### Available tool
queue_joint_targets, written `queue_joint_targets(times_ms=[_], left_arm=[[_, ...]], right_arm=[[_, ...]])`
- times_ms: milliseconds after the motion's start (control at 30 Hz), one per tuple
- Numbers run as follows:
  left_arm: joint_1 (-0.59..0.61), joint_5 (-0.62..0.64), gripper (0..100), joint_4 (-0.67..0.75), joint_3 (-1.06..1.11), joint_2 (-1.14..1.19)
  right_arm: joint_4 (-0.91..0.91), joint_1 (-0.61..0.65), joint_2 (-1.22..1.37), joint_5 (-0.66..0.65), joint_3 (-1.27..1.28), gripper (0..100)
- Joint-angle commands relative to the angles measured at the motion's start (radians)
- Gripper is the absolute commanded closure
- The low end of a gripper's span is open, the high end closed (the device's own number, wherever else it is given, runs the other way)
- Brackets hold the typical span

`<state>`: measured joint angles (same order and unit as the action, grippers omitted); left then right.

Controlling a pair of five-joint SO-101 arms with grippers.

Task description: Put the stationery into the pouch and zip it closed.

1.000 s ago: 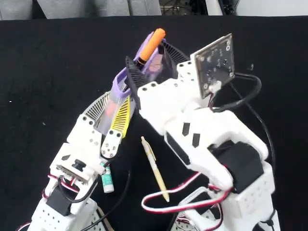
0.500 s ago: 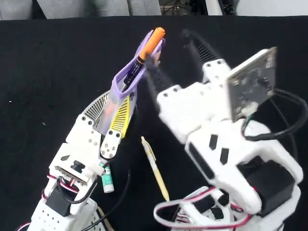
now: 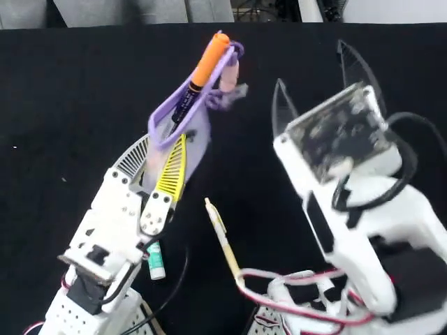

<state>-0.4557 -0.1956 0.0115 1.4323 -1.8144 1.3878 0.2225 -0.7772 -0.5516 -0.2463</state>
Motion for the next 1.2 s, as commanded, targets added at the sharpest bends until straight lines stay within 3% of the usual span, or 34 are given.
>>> queue_joint_targets(times_ms=[0, 100, 233, 367, 700, 933, 1167], left_arm=[[-0.061, 0.058, 97, 0.061, -0.084, -0.011], [-0.11, 0.055, 97, 0.063, -0.084, -0.011], [-0.145, 0.058, 97, 0.058, -0.097, -0.009], [-0.15, 0.06, 97, 0.058, -0.101, -0.008], [-0.18, 0.061, 97, 0.058, -0.093, -0.008], [-0.183, 0.061, 97, 0.057, -0.09, -0.009], [-0.189, 0.063, 97, 0.057, -0.088, -0.011]], right_arm=[[0.233, -0.011, -0.012, -0.133, -0.133, 73.7], [0.356, -0.011, -0.013, -0.137, -0.157, 73.7], [0.341, -0.011, -0.091, -0.095, -0.102, 73.7], [0.18, -0.006, -0.274, 0.014, 0.108, 73.7], [-0.423, -0.043, -0.699, 0.094, 1.076, 73.7], [-0.509, -0.018, -0.797, 0.198, 1.274, 73.7], [-0.726, -0.015, -0.799, 0.319, 1.408, 73.7]])
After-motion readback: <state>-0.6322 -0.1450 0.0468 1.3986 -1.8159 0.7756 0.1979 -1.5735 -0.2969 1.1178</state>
